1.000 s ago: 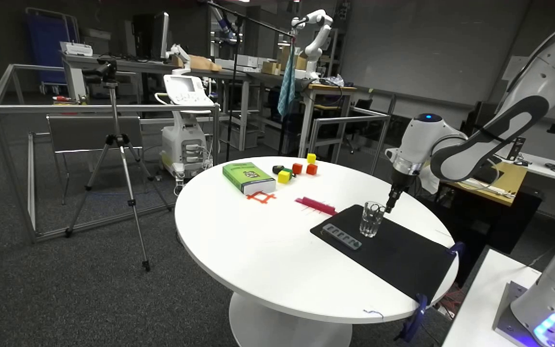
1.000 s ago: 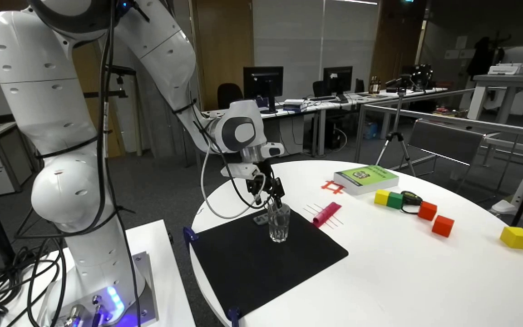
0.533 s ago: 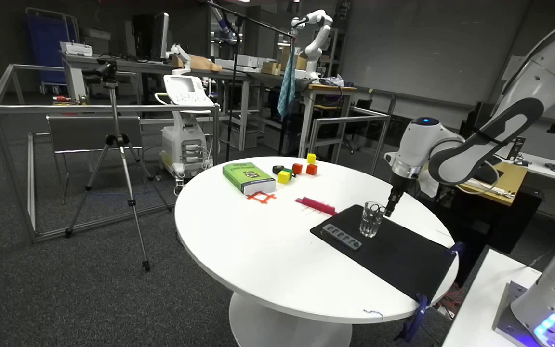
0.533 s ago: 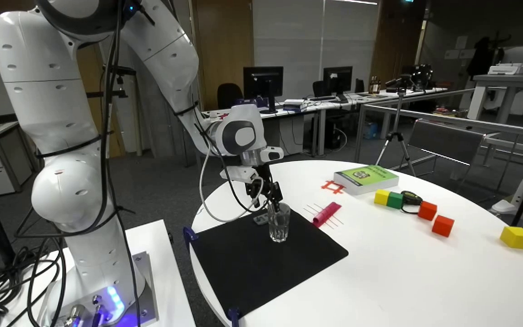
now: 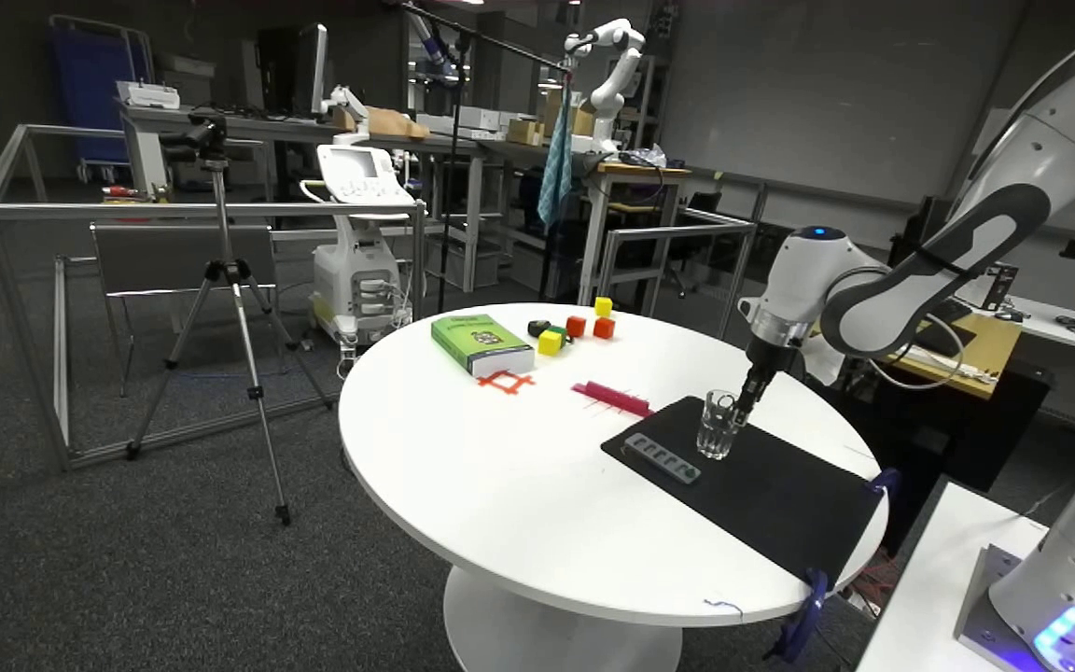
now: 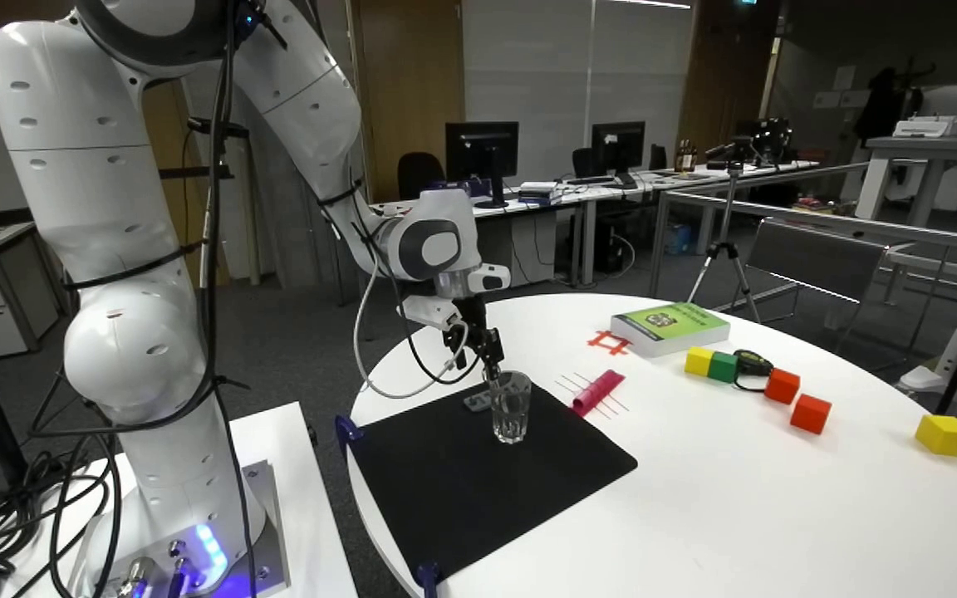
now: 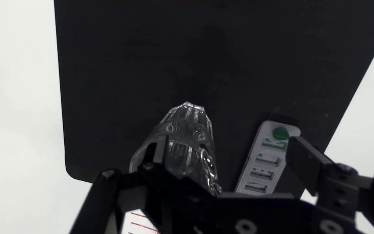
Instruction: Remove the scissors from the cup, then move the cup to the right
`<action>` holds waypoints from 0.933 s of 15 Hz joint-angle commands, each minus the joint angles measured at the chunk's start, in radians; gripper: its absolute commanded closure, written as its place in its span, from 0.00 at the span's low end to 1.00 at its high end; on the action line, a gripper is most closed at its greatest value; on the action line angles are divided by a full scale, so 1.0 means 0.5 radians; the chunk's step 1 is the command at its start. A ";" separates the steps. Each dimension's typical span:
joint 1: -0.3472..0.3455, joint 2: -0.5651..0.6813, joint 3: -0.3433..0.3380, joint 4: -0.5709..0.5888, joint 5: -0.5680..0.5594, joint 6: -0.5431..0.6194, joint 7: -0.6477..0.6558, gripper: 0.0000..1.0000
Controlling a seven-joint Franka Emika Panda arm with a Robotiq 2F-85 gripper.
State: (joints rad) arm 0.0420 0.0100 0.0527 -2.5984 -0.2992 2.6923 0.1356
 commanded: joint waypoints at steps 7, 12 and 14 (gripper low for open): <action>0.001 0.026 -0.012 0.099 -0.096 0.059 0.050 0.29; 0.001 0.026 -0.015 0.112 -0.141 0.046 0.077 0.66; -0.001 0.025 -0.018 0.116 -0.167 0.043 0.093 0.81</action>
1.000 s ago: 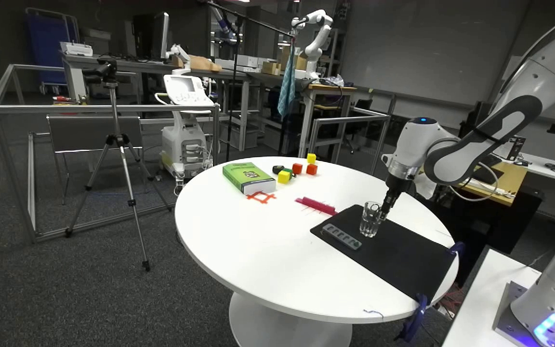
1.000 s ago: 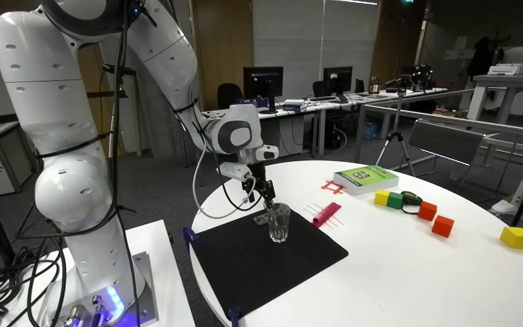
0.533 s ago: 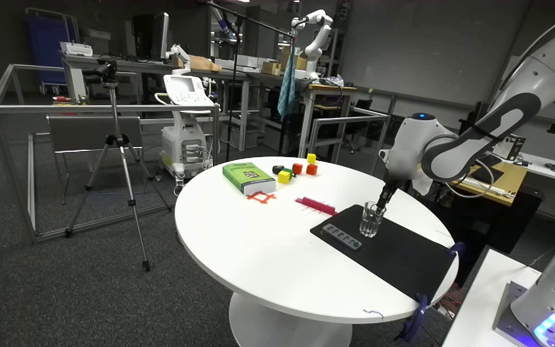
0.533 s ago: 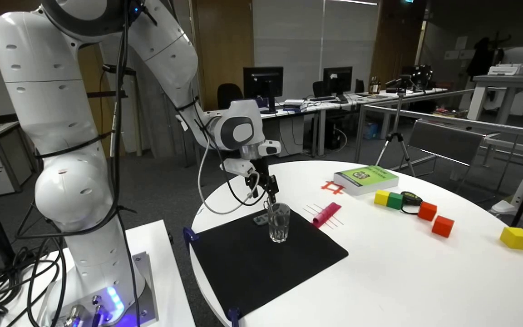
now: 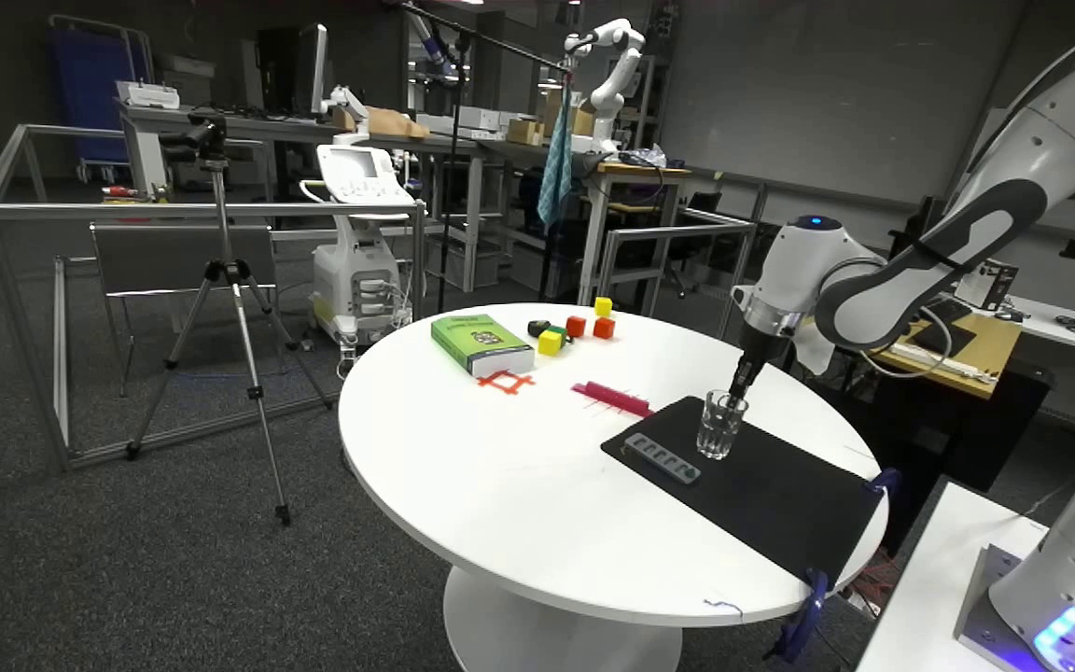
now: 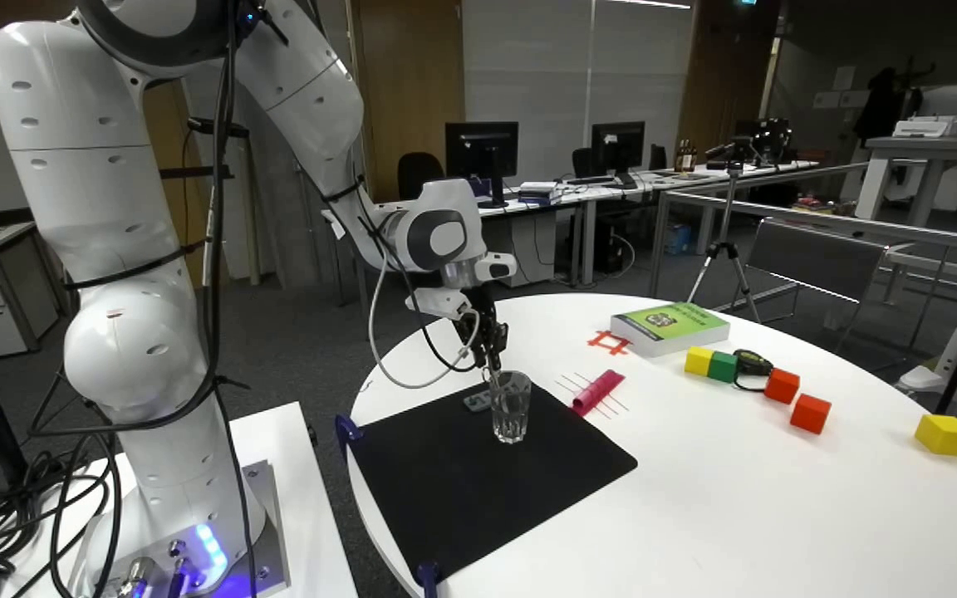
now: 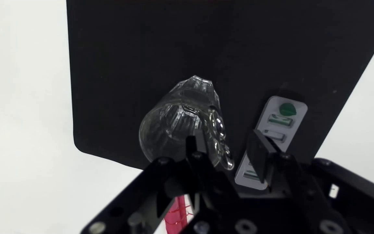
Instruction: Remove the scissors from the cup, then move the cup to the right
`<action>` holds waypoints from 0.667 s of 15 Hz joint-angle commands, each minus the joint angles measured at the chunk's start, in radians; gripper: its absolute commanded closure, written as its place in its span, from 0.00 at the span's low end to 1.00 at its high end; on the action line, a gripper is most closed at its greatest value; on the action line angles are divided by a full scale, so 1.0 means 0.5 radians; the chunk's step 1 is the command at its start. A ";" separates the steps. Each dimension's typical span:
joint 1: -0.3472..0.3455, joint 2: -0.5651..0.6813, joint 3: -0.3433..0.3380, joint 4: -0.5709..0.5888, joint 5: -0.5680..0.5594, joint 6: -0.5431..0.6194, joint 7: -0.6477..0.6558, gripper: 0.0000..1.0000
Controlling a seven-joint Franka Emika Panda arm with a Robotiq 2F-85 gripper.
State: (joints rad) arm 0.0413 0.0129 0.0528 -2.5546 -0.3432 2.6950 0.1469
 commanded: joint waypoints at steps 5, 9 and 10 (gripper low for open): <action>-0.004 0.012 -0.025 0.037 -0.141 0.029 0.107 1.00; -0.004 -0.020 -0.030 0.045 -0.154 0.016 0.117 0.99; -0.003 -0.031 -0.029 0.045 -0.149 0.006 0.117 0.99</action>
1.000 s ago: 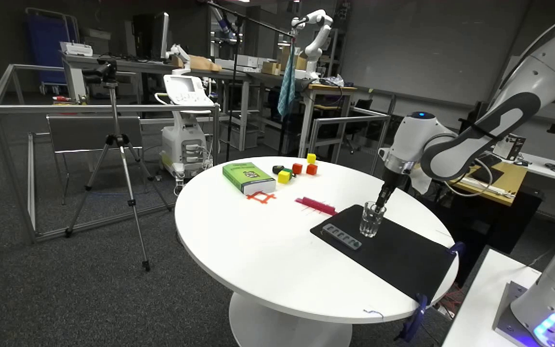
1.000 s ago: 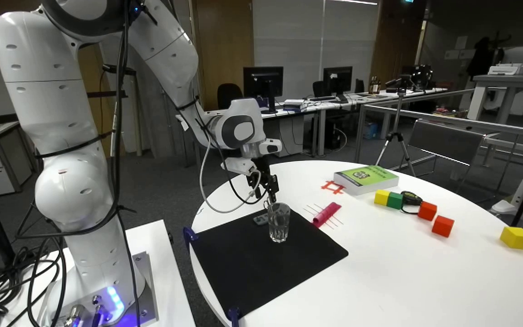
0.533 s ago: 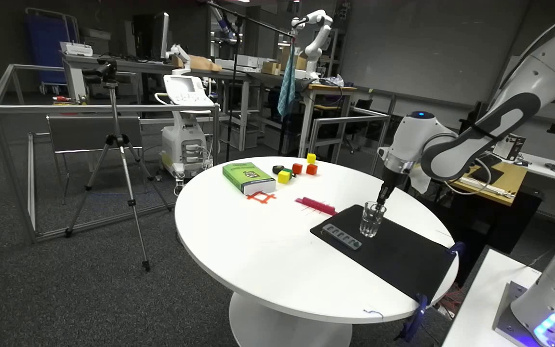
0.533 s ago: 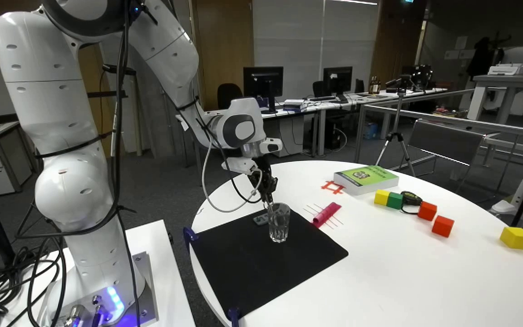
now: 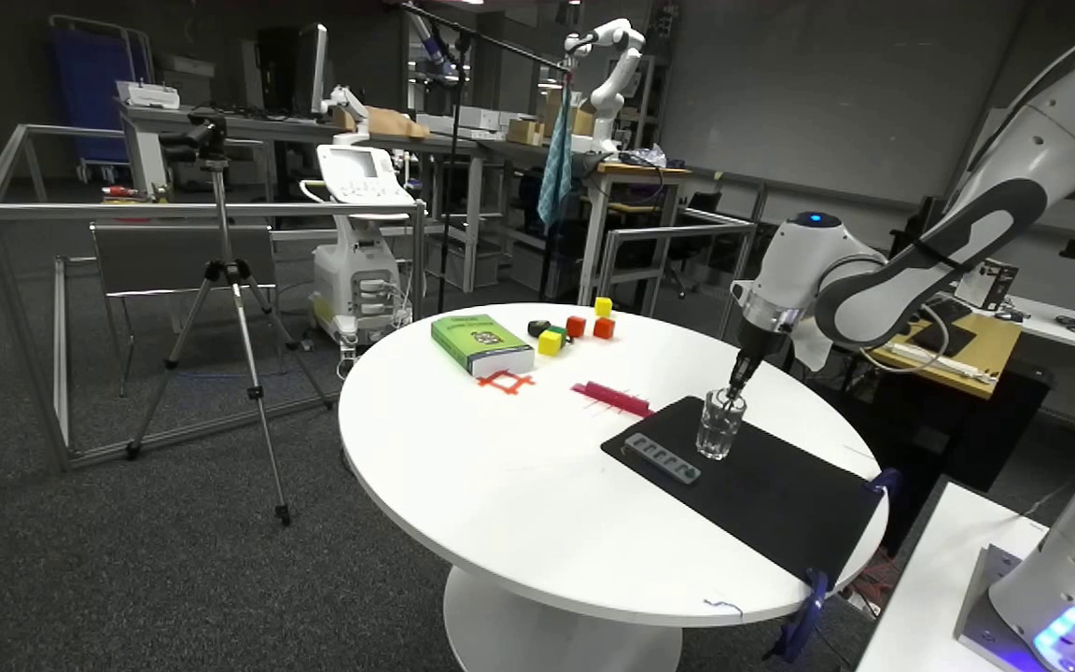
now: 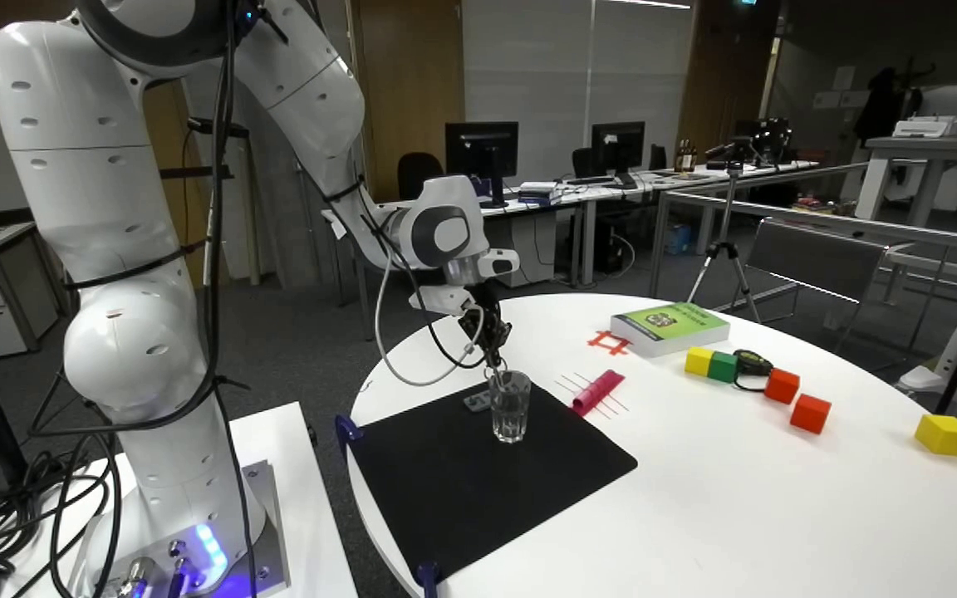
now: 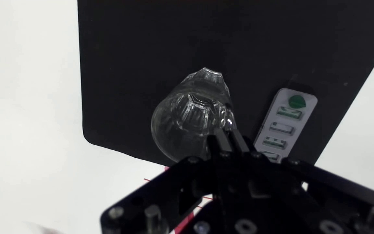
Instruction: Remove the scissors from the cup, then move the cup to the right
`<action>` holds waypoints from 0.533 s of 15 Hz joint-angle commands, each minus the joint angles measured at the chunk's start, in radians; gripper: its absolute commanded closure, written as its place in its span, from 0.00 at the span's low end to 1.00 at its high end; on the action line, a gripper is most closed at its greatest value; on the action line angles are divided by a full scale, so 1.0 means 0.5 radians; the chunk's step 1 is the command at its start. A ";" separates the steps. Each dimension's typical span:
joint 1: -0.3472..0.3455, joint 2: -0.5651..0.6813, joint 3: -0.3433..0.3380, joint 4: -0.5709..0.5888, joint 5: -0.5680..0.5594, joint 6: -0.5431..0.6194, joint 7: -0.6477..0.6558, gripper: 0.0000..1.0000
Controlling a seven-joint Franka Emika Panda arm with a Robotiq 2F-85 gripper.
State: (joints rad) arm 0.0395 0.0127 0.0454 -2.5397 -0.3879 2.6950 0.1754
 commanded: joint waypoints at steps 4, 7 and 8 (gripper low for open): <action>0.004 -0.103 -0.004 0.016 -0.022 -0.042 0.055 0.99; -0.001 -0.160 0.005 0.027 -0.006 -0.067 0.058 0.99; -0.002 -0.185 0.009 0.025 -0.001 -0.074 0.054 0.99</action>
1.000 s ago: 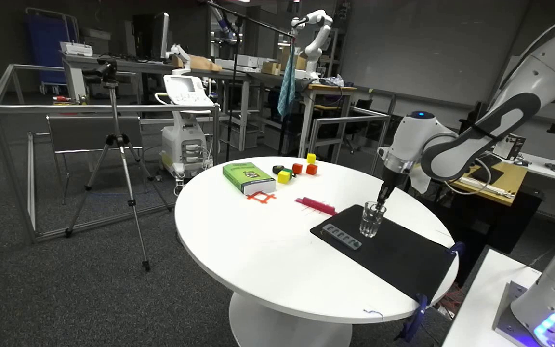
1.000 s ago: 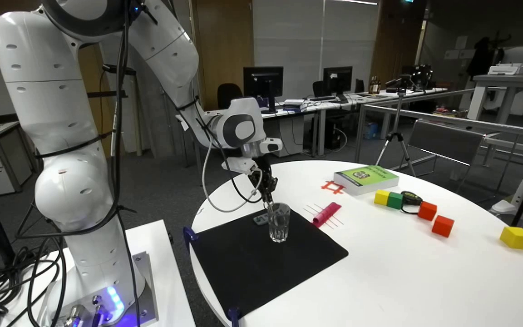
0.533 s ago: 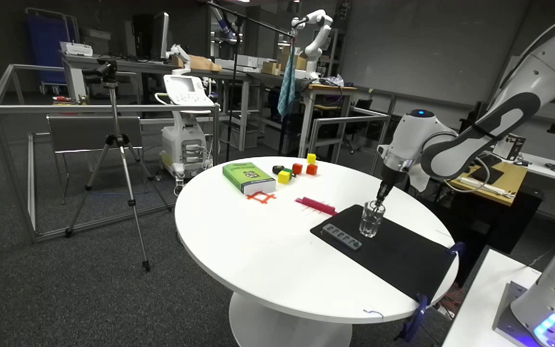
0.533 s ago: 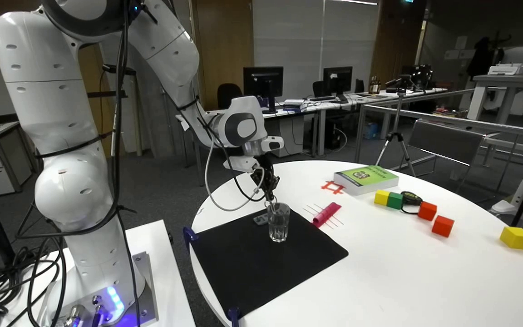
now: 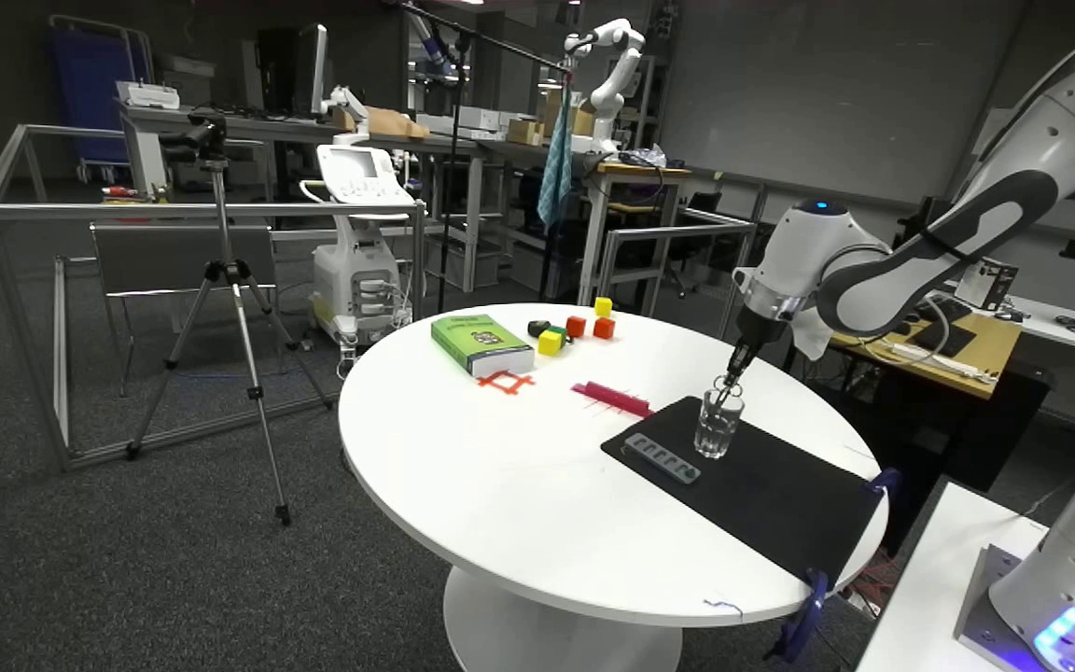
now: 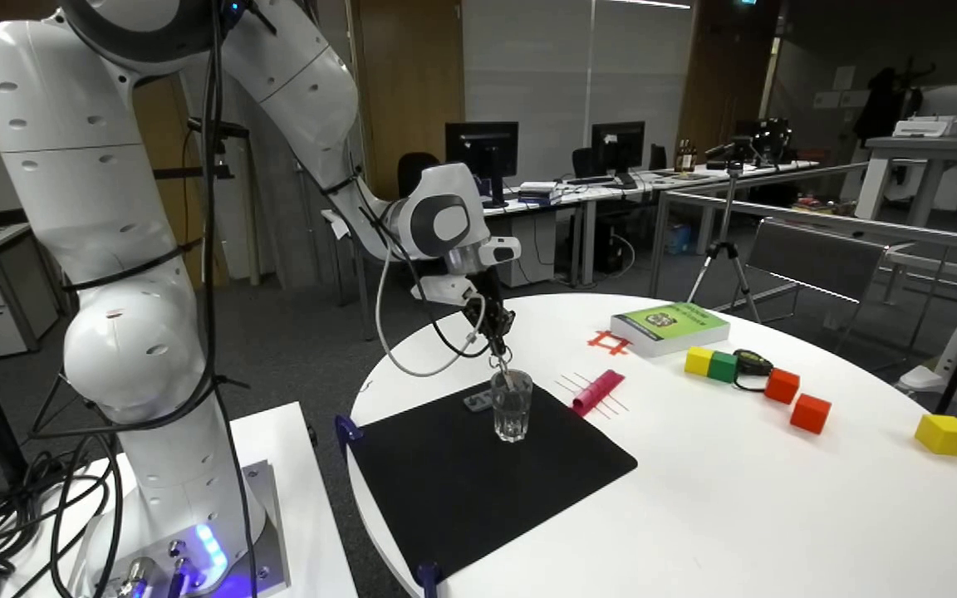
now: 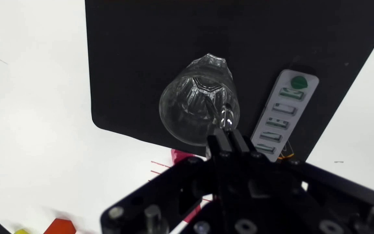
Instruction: Remove the scissors from the cup, then move the cup to the right
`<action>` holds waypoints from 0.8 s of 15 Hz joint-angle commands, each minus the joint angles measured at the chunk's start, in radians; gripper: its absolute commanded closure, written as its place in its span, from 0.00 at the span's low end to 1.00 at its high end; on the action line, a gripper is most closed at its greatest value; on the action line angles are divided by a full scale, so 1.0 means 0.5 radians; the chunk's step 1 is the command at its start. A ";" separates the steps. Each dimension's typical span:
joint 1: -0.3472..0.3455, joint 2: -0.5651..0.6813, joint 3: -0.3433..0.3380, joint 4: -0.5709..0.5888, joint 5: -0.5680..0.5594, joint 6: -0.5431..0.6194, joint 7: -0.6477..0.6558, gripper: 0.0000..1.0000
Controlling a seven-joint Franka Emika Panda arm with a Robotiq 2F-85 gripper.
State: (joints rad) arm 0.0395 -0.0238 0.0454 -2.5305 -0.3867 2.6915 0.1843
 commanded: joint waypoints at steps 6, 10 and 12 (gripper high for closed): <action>-0.019 -0.283 0.046 -0.013 -0.023 -0.147 0.066 0.99; -0.033 -0.423 0.090 -0.011 -0.013 -0.310 0.135 0.99; -0.038 -0.505 0.103 -0.014 -0.001 -0.371 0.141 0.99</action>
State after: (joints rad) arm 0.0387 -0.1948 0.0726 -2.5301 -0.3862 2.5655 0.2324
